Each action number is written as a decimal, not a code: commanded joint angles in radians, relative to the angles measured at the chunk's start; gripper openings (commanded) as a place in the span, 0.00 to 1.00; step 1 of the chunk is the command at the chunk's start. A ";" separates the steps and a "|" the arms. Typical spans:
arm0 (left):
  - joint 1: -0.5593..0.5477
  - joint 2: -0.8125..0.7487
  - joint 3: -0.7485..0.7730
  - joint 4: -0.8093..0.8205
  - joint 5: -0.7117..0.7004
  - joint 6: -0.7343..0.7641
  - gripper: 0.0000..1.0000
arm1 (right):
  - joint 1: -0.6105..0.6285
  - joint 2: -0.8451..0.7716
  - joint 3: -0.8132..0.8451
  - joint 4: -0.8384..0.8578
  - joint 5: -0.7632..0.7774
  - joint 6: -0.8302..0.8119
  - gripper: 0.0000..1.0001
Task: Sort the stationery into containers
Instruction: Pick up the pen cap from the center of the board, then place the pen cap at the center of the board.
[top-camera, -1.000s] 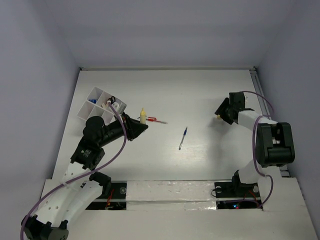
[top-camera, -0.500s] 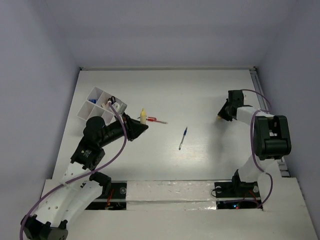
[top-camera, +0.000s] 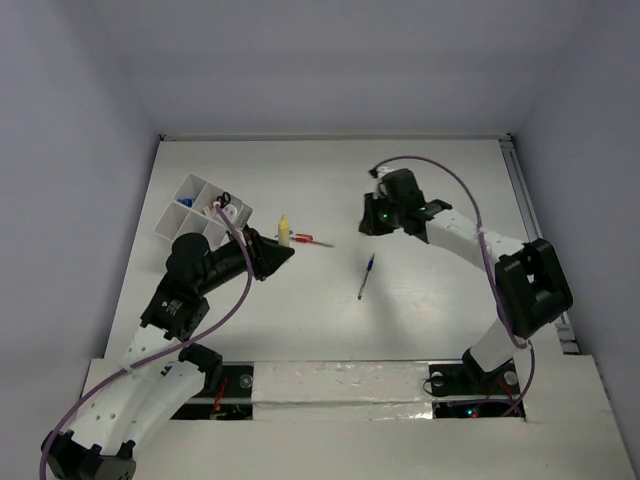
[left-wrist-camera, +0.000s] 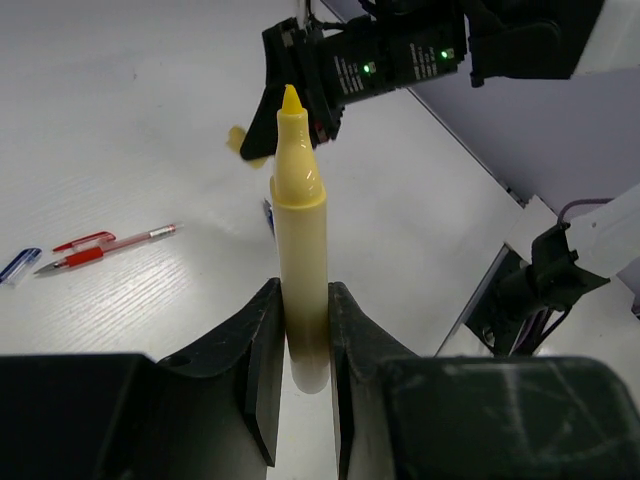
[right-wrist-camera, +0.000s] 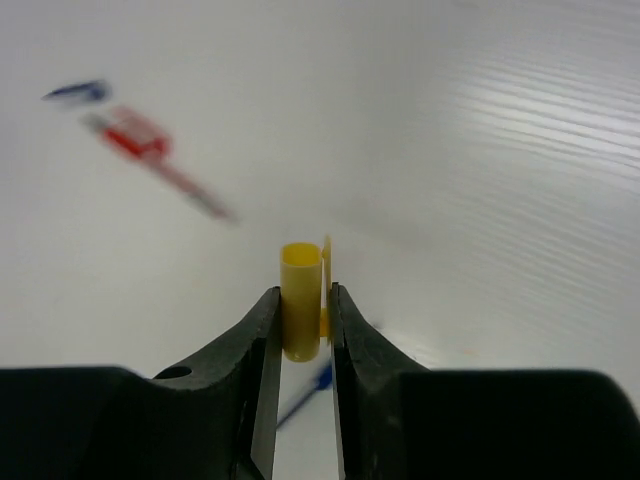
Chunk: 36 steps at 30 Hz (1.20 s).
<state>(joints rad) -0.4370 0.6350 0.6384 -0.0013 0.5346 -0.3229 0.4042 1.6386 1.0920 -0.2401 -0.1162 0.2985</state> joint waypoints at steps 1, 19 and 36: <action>0.015 -0.029 0.053 0.026 -0.033 0.013 0.00 | 0.166 0.024 0.088 -0.129 -0.117 -0.157 0.08; 0.086 -0.058 0.060 0.017 -0.105 0.016 0.00 | 0.426 0.251 0.204 -0.266 0.019 -0.348 0.30; 0.095 -0.052 0.058 0.018 -0.097 0.015 0.00 | 0.446 -0.028 0.059 -0.162 -0.009 -0.149 0.63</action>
<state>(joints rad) -0.3454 0.5861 0.6571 -0.0200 0.4294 -0.3153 0.8310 1.7042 1.1828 -0.4751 -0.0753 0.0525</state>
